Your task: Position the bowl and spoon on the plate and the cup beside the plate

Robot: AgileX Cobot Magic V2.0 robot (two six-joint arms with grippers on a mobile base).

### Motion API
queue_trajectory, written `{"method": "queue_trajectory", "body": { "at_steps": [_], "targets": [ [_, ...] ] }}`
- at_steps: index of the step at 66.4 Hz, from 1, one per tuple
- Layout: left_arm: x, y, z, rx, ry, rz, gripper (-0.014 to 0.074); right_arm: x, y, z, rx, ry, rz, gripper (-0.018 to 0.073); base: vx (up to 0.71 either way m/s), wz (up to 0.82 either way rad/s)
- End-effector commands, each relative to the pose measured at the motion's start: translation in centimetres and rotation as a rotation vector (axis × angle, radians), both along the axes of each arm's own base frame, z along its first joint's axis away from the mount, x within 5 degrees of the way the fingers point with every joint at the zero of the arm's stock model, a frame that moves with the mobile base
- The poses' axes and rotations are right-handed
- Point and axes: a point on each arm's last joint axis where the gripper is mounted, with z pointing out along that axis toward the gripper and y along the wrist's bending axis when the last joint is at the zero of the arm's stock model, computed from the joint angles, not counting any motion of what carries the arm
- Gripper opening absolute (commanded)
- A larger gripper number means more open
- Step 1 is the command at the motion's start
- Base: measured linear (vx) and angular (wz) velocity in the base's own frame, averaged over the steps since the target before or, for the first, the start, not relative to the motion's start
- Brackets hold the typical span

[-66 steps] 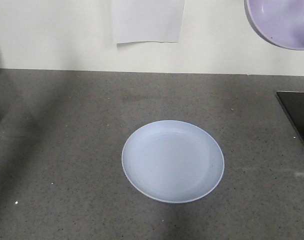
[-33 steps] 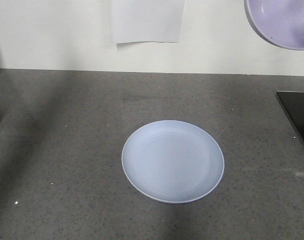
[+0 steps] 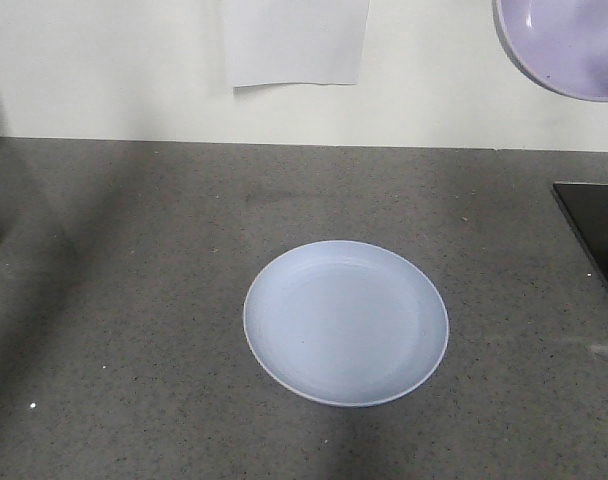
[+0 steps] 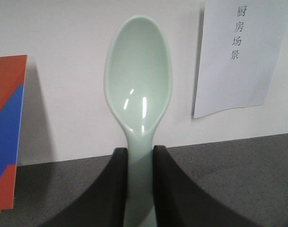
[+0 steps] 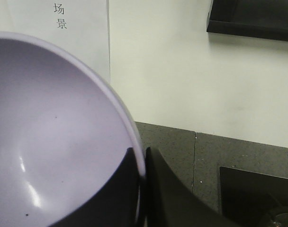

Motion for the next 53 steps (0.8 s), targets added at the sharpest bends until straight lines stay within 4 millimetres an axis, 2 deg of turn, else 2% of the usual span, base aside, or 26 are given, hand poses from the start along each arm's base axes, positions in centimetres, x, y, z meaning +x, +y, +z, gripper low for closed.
{"method": "queue_trajectory", "body": {
  "at_steps": [1,11,21,28,42,53],
  "targets": [
    [-0.6,-0.1,1.6,-0.025,-0.119,-0.008,-0.0006,-0.6,-0.1,2.1,0.005,-0.145,-0.008,-0.0011,0.00,0.00],
    [-0.5,-0.1,1.8,-0.026,-0.139,-0.009,-0.0006,-0.5,0.1,2.4,0.053,-0.174,0.007,-0.0011,0.00,0.00],
    [-0.6,-0.2,1.7,-0.037,-0.129,-0.014,-0.0006,0.9,0.5,1.0,0.073,-0.074,0.030,-0.0011,0.00,0.00],
    [-0.6,-0.3,1.7,-0.065,-0.120,-0.027,-0.0006,3.3,1.0,-1.3,0.100,0.076,0.055,-0.0008,0.00,0.00],
    [-0.6,-0.6,1.6,-0.119,-0.101,-0.052,-0.0006,8.6,2.7,-7.4,0.175,0.422,0.158,-0.0003,0.00,0.00],
    [0.0,-0.7,1.2,-0.117,-0.076,-0.051,-0.0006,11.3,4.7,-11.3,0.192,0.581,0.330,0.0006,0.00,0.00]
  ]
}}
